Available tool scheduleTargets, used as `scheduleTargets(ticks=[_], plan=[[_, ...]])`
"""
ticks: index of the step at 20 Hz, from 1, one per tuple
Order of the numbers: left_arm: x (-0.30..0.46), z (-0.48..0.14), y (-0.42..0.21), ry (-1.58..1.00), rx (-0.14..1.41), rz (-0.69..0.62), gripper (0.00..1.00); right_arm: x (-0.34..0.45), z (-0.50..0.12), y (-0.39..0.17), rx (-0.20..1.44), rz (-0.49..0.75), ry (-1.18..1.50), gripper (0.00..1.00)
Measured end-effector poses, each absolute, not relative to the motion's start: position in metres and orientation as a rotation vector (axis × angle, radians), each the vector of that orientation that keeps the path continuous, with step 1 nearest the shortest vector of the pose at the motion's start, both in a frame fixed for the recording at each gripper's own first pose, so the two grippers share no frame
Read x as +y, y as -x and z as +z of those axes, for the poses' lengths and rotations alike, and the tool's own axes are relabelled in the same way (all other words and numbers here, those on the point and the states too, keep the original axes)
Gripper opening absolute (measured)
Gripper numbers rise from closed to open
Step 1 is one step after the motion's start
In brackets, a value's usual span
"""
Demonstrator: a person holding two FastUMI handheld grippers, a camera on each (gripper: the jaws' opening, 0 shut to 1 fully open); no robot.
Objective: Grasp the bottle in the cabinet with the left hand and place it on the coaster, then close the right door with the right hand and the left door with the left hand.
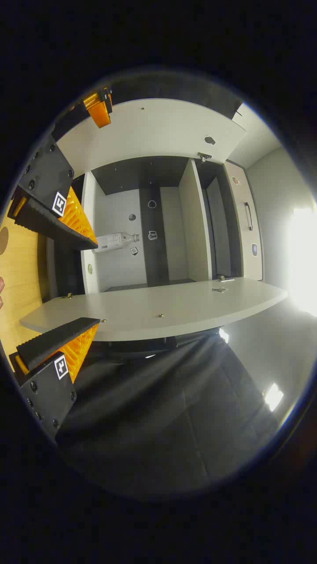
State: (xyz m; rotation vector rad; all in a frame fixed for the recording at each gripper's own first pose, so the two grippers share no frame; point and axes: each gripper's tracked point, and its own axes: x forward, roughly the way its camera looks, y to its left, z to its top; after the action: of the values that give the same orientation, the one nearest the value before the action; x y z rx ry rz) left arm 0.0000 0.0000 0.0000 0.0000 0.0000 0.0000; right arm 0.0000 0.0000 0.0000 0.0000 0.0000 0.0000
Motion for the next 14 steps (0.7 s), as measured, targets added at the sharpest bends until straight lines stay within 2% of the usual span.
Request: scheduleTargets(ticks=[1,5,14], plan=[[0.0,-0.001,0.001,-0.002,0.003,-0.002,0.94,0.001,-0.001,0.001,0.002,0.002,-0.008,0.98],[-0.011,-0.018,0.023,-0.018,0.021,-0.014,0.94,0.005,-0.003,0.003,-0.002,0.004,-0.008,0.98],[-0.013,-0.023,0.018,-0.013,0.036,-0.022,0.94,0.006,-0.007,0.01,0.017,0.026,-0.005,0.98]])
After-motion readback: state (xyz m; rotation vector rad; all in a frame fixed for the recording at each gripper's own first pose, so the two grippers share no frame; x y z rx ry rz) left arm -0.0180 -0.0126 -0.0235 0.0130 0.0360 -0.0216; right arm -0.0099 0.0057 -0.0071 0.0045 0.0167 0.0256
